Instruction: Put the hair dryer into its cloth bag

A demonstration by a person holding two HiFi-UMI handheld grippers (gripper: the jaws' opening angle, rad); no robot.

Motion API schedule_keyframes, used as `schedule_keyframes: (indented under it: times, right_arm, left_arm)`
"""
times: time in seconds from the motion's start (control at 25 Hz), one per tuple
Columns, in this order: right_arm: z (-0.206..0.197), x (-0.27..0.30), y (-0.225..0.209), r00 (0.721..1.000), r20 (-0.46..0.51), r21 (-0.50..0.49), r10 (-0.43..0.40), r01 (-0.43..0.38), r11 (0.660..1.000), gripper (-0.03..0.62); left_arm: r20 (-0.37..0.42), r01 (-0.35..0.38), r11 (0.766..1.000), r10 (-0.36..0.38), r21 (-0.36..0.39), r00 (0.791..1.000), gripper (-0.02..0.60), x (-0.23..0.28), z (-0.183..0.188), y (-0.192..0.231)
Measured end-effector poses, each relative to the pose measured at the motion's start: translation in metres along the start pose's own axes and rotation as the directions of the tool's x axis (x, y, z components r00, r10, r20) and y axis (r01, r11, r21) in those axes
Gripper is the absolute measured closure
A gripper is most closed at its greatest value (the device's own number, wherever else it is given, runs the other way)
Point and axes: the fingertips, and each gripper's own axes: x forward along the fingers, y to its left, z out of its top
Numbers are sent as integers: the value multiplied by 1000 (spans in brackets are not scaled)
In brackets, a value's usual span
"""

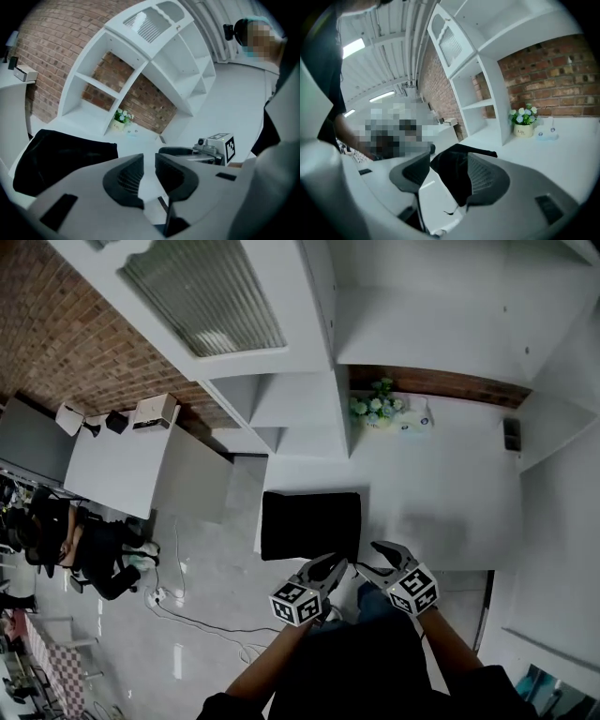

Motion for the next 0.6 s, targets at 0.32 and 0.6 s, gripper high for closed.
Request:
schedule_keyframes:
  times: [0.32, 0.6]
  right_arm:
    - [25, -25, 113, 980, 178, 111, -89, 70, 991, 341]
    - [48, -27, 189, 960, 224, 72, -168, 156, 985, 449]
  left_arm:
    - [118, 33, 993, -46, 112, 992, 565, -97, -6, -43]
    - [288, -96, 958, 14, 271, 957, 565, -175, 20, -76]
